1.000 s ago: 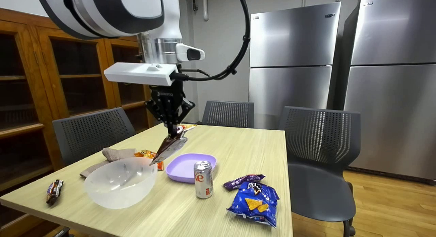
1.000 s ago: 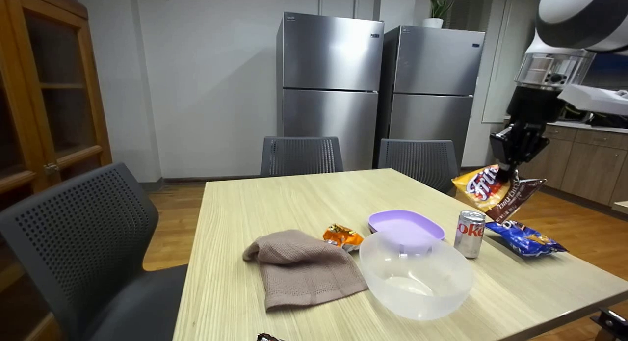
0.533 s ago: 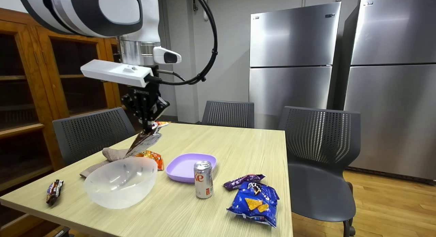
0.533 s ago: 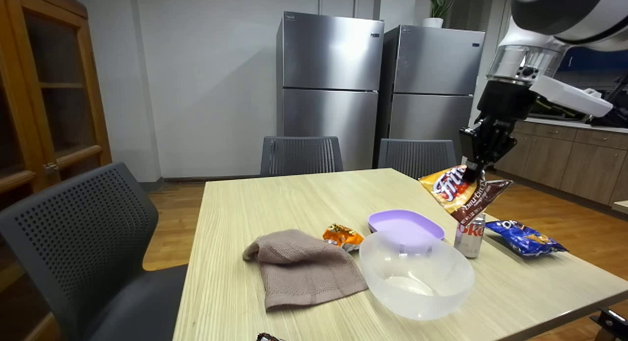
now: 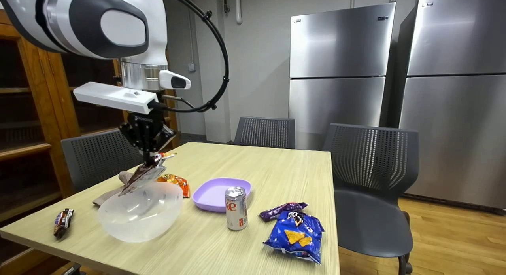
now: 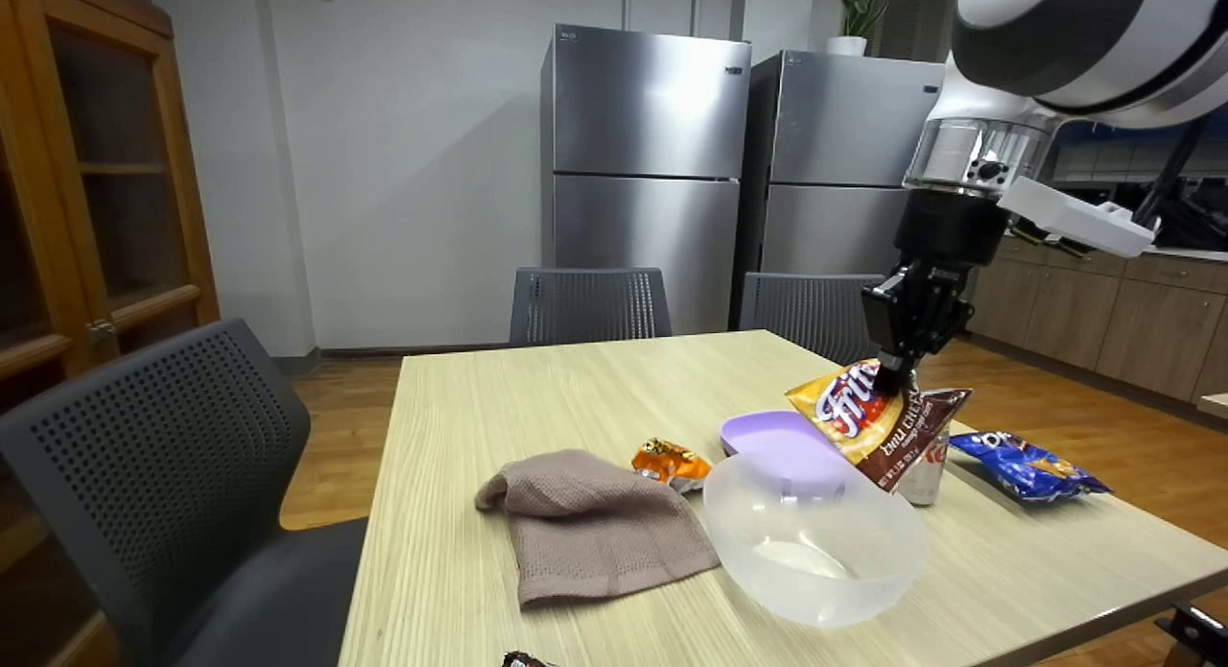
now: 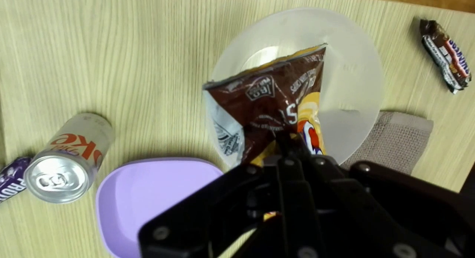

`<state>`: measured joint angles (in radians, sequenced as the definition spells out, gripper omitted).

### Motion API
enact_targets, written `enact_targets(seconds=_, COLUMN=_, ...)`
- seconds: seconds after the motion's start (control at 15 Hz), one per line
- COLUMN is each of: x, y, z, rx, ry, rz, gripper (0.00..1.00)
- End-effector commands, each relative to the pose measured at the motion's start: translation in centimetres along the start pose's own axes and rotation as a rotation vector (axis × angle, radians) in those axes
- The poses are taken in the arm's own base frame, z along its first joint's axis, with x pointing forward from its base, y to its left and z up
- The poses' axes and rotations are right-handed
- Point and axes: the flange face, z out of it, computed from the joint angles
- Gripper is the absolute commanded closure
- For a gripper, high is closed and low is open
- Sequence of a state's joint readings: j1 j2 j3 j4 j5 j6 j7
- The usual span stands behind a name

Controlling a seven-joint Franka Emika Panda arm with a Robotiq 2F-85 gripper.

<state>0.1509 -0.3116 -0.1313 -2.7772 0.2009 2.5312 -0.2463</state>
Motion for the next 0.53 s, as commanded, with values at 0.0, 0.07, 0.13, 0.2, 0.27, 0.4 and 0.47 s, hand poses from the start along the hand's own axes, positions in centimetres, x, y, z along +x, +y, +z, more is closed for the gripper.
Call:
enact_targets(seconds=0.0, x=-0.1, y=-0.8, z=2.1, rx=0.005, ry=-0.042, rz=-0.01, gripper=1.0)
enact_targets(seconds=0.07, x=-0.2, y=-0.9, z=2.6, rx=0.002, ry=-0.055, rz=-0.011, gripper=1.0)
enact_targets(seconds=0.13, x=-0.2, y=-0.9, z=3.0, rx=-0.001, ry=-0.067, rz=-0.011, gripper=1.0)
enact_targets(seconds=0.2, x=-0.3, y=-0.9, z=3.5, rx=-0.001, ry=-0.081, rz=-0.013, gripper=1.0)
enact_targets(seconds=0.27, x=-0.3, y=-1.0, z=3.9, rx=-0.003, ry=-0.09, rz=-0.014, gripper=1.0)
enact_targets(seconds=0.4, x=-0.3, y=-1.0, z=4.5, rx=-0.005, ry=-0.107, rz=-0.014, gripper=1.0)
enact_targets(seconds=0.47, x=-0.3, y=-0.9, z=4.8, rx=-0.005, ry=-0.114, rz=-0.013, gripper=1.0)
